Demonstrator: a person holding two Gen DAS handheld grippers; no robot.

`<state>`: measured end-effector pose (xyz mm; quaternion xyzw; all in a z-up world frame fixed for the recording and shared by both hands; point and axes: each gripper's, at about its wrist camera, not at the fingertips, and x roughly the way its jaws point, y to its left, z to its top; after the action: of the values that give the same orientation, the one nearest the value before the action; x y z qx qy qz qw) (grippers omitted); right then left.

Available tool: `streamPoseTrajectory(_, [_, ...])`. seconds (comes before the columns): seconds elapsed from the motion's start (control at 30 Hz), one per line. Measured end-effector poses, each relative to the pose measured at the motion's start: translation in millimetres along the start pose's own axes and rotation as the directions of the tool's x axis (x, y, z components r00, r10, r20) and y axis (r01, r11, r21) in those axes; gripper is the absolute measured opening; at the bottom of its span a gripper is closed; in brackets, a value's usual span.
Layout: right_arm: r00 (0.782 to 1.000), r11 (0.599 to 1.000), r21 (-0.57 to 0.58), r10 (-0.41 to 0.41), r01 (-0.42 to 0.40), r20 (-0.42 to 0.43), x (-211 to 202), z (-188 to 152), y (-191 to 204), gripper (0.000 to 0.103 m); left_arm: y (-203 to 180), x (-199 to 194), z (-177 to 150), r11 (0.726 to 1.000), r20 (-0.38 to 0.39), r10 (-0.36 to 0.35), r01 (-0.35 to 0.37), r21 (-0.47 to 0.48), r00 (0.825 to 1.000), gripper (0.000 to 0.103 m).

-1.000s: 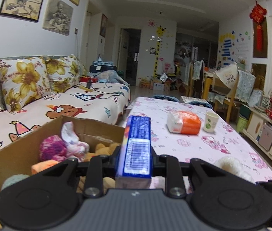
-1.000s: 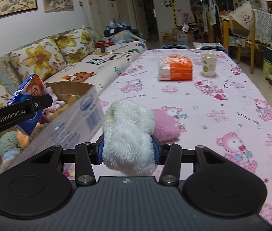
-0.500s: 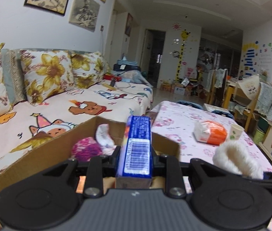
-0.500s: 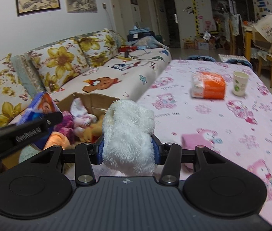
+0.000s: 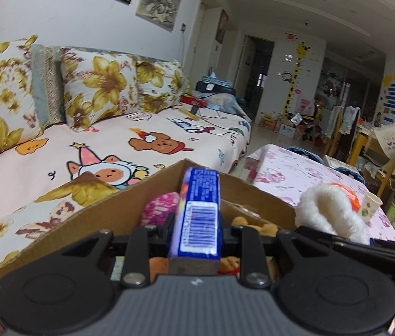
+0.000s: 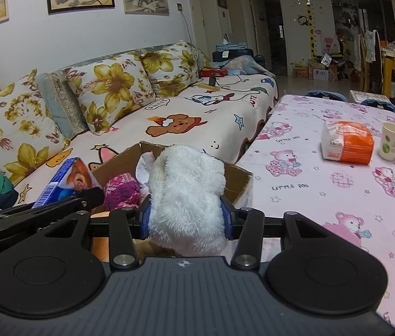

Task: Organize soft objects
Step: 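Open both tools to drop the blue box and white slipper into the box, then move both tools back toward the white pom-pom and pink fuzzy slipper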

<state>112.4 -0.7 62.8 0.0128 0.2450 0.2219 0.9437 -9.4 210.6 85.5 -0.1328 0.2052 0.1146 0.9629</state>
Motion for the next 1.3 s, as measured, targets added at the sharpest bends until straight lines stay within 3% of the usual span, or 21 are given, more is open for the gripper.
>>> streamPoseTrajectory(0.3, [0.999, 1.000, -0.006, 0.028, -0.029, -0.028, 0, -6, 0, 0.066, 6, 4, 1, 0.999, -0.013, 0.024, -0.025, -0.034, 1.000, 0.025])
streamPoseTrajectory(0.37, [0.998, 0.999, -0.013, 0.046, -0.047, -0.044, 0, -6, 2, 0.083, 7, 4, 1, 0.999, -0.016, 0.033, -0.034, -0.043, 0.999, 0.025])
streamPoseTrajectory(0.43, [0.999, 0.999, -0.018, 0.033, -0.033, -0.033, -5, -6, 2, 0.098, 9, 4, 1, 0.997, -0.019, 0.039, -0.040, -0.060, 0.999, 0.034])
streamPoseTrajectory(0.5, [1.000, 0.999, -0.016, 0.027, -0.027, -0.016, -11, -3, -2, 0.100, 11, 5, 2, 0.997, -0.019, 0.040, -0.041, -0.069, 0.999, 0.062])
streamPoseTrajectory(0.53, [1.000, 1.000, -0.008, 0.027, -0.027, -0.007, -17, -3, -5, 0.101, 10, 4, 2, 0.997, -0.009, 0.045, -0.045, -0.067, 0.999, 0.066])
streamPoseTrajectory(0.87, [0.994, 0.996, -0.007, -0.094, 0.094, 0.059, -46, -6, -20, 0.103, -3, -3, 1, 0.999, 0.035, 0.035, -0.035, 0.000, 0.999, 0.089])
streamPoseTrajectory(1.3, [0.986, 0.989, -0.023, -0.147, 0.149, 0.074, -63, -24, -33, 0.103, -24, -11, -3, 0.998, 0.048, -0.023, 0.020, 0.062, 0.999, 0.089])
